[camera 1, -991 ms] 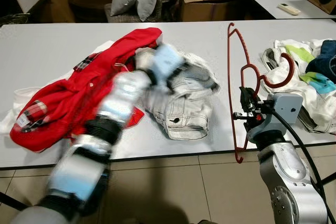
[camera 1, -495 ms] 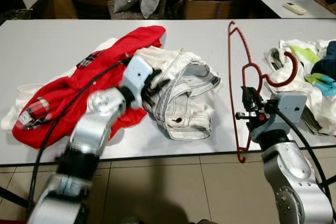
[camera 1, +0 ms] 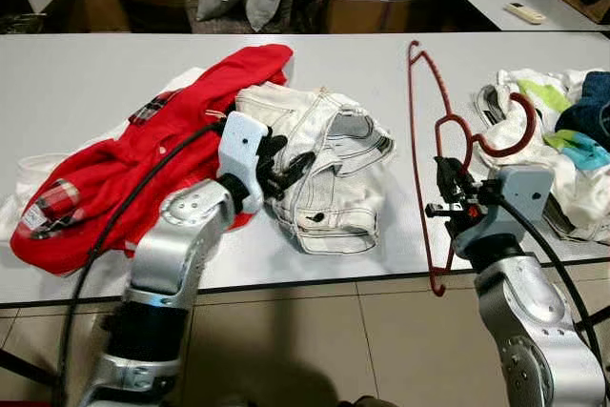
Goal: Hang hanger
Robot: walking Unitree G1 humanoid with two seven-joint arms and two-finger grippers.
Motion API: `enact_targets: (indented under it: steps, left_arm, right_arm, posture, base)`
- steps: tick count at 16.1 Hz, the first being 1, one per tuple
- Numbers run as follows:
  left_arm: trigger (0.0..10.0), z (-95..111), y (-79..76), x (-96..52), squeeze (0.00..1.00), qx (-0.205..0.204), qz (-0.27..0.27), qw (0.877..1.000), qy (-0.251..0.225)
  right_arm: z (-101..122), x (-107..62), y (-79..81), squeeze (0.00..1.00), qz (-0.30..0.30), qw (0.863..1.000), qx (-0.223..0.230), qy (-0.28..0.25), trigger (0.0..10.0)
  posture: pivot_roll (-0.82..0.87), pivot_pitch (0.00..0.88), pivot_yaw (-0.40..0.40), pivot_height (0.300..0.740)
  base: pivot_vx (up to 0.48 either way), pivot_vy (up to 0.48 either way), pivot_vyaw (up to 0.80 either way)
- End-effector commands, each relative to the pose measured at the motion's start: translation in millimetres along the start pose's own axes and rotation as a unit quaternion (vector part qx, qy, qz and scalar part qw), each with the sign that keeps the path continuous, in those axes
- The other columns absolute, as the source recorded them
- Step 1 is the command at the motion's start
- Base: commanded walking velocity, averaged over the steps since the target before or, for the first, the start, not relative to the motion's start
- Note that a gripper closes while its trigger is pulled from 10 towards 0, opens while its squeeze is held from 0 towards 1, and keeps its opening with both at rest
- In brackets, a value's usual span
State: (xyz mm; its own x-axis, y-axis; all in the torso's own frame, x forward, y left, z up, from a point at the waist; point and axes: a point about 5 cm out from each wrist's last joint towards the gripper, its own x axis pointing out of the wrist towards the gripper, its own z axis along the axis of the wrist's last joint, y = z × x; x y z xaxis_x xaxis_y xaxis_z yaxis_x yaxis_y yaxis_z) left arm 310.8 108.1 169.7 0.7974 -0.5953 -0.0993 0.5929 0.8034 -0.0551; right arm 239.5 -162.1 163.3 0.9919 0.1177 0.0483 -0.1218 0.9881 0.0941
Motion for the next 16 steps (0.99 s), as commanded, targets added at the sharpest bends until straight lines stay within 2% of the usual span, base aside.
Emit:
enact_targets:
  steps: [1,3,5,6,7,9,12,14,15,16]
  left_arm:
    - [10.0,7,-3.0,0.1,0.00,-0.005,-0.009,1.000,-0.006]
    - [10.0,8,-8.8,-0.1,0.00,-0.040,-0.026,0.999,-0.012]
    - [10.0,6,-13.9,-0.2,0.00,-0.044,-0.034,0.998,-0.009]
    - [10.0,3,-15.6,-0.1,0.00,-0.021,-0.034,0.999,0.005]
    - [10.0,-2,-13.9,-0.3,0.00,0.028,-0.020,0.999,0.025]
    - [10.0,-3,-9.7,-0.5,0.00,0.066,0.001,0.997,0.028]
    - [10.0,0,-4.0,-0.6,0.00,0.092,0.033,0.995,0.020]
    - [10.0,0,-2.2,-2.7,0.00,0.090,0.045,0.995,0.017]
    - [8.4,0,-1.1,-4.0,0.00,0.086,0.049,0.995,0.016]
    - [2.8,-2,0.5,-5.7,0.00,0.075,0.055,0.996,0.013]
  right_arm:
    - [2,0.9,1.1,0.00,0.006,1.000,0.000,-0.002,10.0]
    - [2,0.1,1.7,0.00,0.007,1.000,0.000,-0.001,10.0]
    - [0,-0.2,2.1,0.00,0.008,1.000,0.000,0.001,10.0]
    - [1,0.6,2.5,0.00,0.011,1.000,0.000,0.002,10.0]
    - [1,1.3,3.1,0.00,0.013,1.000,-0.001,0.002,10.0]
    - [1,2.1,4.2,0.00,0.015,1.000,-0.001,0.001,10.0]
    - [2,1.7,5.1,0.00,0.014,1.000,0.001,-0.003,10.0]
    - [0,0.1,4.9,0.00,0.015,1.000,0.001,0.001,10.0]
    - [0,0.0,5.1,0.00,0.016,1.000,0.001,0.001,10.0]
    - [0,0.2,5.0,0.00,0.017,1.000,0.001,0.002,10.0]
  posture:
    - [-0.03,0.007,-0.035,0.740]
    - [-0.03,0.003,-0.036,0.740]
    - [-0.03,0.000,-0.040,0.740]
    - [-0.02,0.001,-0.043,0.740]
    - [-0.02,0.000,-0.043,0.740]
    - [-0.02,0.000,-0.037,0.740]
    - [-0.02,0.000,-0.037,0.740]
    - [-0.02,0.001,-0.041,0.740]
    - [-0.02,0.003,-0.043,0.740]
    - [-0.02,0.005,-0.046,0.740]
  base:
    - [0.000,0.000,0.00]
    - [0.000,0.000,0.00]
    - [0.000,0.000,0.00]
    - [0.000,0.000,0.00]
    - [0.000,0.000,0.00]
    - [0.000,0.000,0.00]
    - [0.000,0.000,0.00]
    - [0.000,0.000,0.00]
    - [0.000,0.000,0.00]
    - [0.000,0.000,0.00]
